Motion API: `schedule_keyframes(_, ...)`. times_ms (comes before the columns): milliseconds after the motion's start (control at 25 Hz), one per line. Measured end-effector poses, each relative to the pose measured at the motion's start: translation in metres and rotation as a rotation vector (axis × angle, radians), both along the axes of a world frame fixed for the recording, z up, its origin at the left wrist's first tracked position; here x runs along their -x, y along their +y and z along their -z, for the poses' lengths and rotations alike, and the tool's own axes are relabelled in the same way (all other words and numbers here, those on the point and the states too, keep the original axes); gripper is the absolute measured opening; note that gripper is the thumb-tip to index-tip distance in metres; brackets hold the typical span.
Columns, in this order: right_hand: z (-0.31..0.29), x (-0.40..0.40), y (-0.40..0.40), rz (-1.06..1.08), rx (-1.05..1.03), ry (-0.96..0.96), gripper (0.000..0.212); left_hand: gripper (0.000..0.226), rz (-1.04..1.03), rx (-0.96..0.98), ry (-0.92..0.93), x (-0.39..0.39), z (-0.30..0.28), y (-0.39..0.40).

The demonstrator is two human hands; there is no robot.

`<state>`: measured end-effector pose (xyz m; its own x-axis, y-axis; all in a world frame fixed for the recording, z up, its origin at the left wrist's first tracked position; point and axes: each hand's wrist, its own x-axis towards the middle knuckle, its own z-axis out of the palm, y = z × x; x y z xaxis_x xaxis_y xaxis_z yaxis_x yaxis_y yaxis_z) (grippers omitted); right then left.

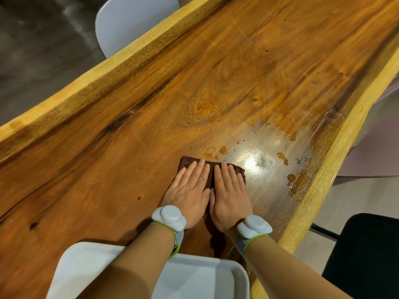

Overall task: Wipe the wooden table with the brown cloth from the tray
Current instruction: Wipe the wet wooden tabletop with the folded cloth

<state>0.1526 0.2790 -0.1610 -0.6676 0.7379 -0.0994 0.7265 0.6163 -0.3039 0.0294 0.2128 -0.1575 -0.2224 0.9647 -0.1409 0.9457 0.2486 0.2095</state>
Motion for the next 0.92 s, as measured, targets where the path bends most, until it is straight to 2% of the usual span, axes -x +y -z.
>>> schedule_keyframes(640, 0.009, 0.049, 0.11, -0.02, -0.062, -0.038, 0.06, 0.061, -0.03, -0.096, 0.055, 0.047, 0.02, 0.107)
schedule_keyframes(920, 0.009, 0.067, 0.176, -0.072, -0.082, -0.083, 0.06, 0.06, -0.071, -0.099, 0.022, 0.062, 0.02, 0.166)
